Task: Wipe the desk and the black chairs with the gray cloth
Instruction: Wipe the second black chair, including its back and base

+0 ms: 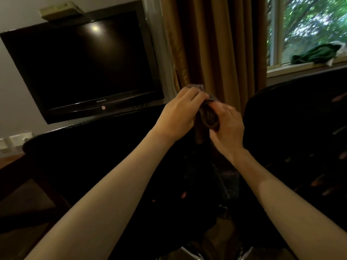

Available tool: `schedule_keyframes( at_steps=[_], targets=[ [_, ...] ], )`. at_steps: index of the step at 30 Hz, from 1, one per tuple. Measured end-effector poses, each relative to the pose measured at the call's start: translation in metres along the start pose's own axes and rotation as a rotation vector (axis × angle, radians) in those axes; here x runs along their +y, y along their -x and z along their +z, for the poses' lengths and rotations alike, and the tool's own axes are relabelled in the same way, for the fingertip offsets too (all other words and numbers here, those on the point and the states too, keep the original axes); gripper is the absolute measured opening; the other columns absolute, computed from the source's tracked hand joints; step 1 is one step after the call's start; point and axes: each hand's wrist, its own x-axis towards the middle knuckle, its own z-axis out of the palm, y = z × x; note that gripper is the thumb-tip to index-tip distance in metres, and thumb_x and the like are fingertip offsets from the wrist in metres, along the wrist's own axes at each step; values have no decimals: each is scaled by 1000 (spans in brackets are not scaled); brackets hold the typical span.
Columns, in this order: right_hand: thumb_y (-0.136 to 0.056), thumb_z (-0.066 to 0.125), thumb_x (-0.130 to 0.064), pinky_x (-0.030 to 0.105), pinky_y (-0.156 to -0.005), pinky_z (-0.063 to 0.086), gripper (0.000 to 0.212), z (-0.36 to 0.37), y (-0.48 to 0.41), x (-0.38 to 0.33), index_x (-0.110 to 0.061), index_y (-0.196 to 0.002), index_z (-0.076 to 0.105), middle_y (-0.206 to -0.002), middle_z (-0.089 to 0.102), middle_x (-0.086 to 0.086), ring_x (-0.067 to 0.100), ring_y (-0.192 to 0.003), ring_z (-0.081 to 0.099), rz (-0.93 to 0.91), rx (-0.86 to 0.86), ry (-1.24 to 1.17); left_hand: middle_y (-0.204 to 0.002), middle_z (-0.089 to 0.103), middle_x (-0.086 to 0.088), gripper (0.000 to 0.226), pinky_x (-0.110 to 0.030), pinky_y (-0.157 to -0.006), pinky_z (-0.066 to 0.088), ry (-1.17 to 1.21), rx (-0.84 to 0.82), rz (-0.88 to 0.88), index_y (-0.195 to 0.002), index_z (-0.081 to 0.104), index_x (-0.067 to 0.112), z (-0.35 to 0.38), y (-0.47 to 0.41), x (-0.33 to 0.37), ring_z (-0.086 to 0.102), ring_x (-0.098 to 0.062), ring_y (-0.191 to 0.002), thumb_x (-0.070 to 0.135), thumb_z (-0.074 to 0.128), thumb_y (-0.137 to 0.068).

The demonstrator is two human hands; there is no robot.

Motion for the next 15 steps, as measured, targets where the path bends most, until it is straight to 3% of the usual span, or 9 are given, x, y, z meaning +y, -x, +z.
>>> schedule_keyframes(
  at_steps=[2, 4, 6, 9, 11, 15],
  targets=[
    [-70, 68, -2, 37, -82, 47, 58, 1, -14, 1, -17, -124, 50, -114, 65, 5, 22, -105, 55, 26, 85, -3, -124, 54, -14, 47, -38, -94, 45, -31, 60, -57, -127, 51, 4, 3, -10, 0, 49, -33, -118, 15, 45, -82],
    [-66, 69, 2, 45, -81, 49, 65, 12, -22, -3, -15, -126, 48, -117, 64, 10, 28, -108, 57, 75, 89, -46, -138, 42, -14, 58, -39, -109, 30, -9, 58, -278, -138, 37, 5, 8, -10, -6, 36, -31, -130, 19, 48, -83],
    [-65, 69, 1, 51, -83, 50, 70, 27, -18, -10, -13, -130, 47, -124, 61, 13, 35, -114, 57, 95, 33, -79, -144, 32, -13, 67, -34, -114, 17, -17, -22, -479, -143, 25, 5, 17, -2, -20, 25, -29, -135, 18, 53, -84],
    [-80, 55, -15, 46, -89, 46, 57, 44, 2, -26, -22, -133, 38, -131, 57, 9, 36, -122, 51, 57, 30, -85, -135, 41, -7, 62, -30, -110, 14, -155, -120, -439, -138, 33, 11, 31, 17, -37, 31, -26, -129, 27, 53, -82],
    [-87, 47, -20, 40, -92, 46, 46, 51, 12, -33, -24, -132, 40, -130, 59, 6, 33, -123, 50, 14, 88, -90, -131, 43, -7, 60, -28, -107, 14, -121, -99, -449, -136, 38, 12, 27, 23, -43, 33, -26, -126, 26, 55, -81],
    [-100, 36, -24, 42, -93, 46, 27, 68, 32, -41, -22, -124, 48, -122, 64, 5, 30, -119, 51, -189, 174, -73, -126, 47, -8, 68, -24, -102, 13, -118, -58, -400, -132, 43, 10, 12, 37, -62, 36, -26, -120, 38, 55, -71]
  ],
)
